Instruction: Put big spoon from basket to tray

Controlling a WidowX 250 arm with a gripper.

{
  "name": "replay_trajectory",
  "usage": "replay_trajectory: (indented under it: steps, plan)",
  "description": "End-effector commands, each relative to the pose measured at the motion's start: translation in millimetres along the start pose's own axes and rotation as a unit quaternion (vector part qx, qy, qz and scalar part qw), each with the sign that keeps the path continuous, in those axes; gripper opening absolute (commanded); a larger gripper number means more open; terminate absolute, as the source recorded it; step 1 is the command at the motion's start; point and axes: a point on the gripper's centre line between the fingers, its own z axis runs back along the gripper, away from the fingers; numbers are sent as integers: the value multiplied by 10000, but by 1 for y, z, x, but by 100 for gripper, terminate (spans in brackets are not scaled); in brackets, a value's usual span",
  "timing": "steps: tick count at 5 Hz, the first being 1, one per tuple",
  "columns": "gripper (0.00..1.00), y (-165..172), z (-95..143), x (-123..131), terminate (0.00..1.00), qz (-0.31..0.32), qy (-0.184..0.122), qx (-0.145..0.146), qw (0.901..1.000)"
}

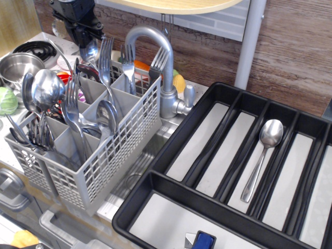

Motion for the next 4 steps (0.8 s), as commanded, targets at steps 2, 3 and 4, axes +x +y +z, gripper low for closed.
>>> replay_trajectory:
  steps: [2,3,4]
  plan:
    - [0,18,109,14,0,-284,-88,1191,9924]
    - [0,10,150,17,0,-132,-9,1684,9856]
    - [0,-5,178,21,0,100,176,1617,9866]
